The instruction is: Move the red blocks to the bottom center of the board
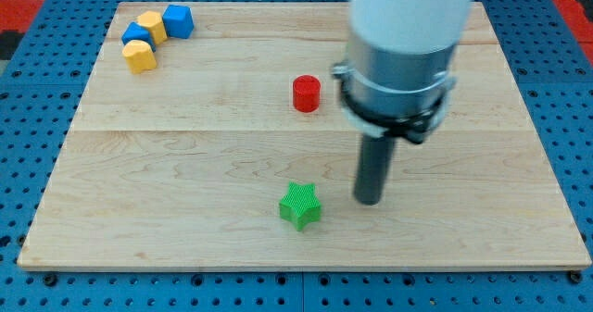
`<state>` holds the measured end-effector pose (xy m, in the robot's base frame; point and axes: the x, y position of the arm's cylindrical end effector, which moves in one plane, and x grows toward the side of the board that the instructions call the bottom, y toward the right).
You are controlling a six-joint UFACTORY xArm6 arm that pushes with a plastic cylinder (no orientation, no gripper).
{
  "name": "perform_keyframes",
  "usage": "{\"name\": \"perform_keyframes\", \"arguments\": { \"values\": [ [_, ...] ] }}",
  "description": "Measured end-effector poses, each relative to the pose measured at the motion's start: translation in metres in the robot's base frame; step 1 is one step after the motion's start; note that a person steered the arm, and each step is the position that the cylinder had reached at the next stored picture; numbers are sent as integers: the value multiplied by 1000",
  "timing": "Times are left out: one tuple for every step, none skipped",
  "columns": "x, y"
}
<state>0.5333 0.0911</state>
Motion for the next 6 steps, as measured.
{"name": "perform_keyframes", "arguments": {
  "values": [
    [-47,69],
    [-111,123],
    [-182,126],
    [-232,81],
    [-232,-20],
    [-232,-86]
  ]
}}
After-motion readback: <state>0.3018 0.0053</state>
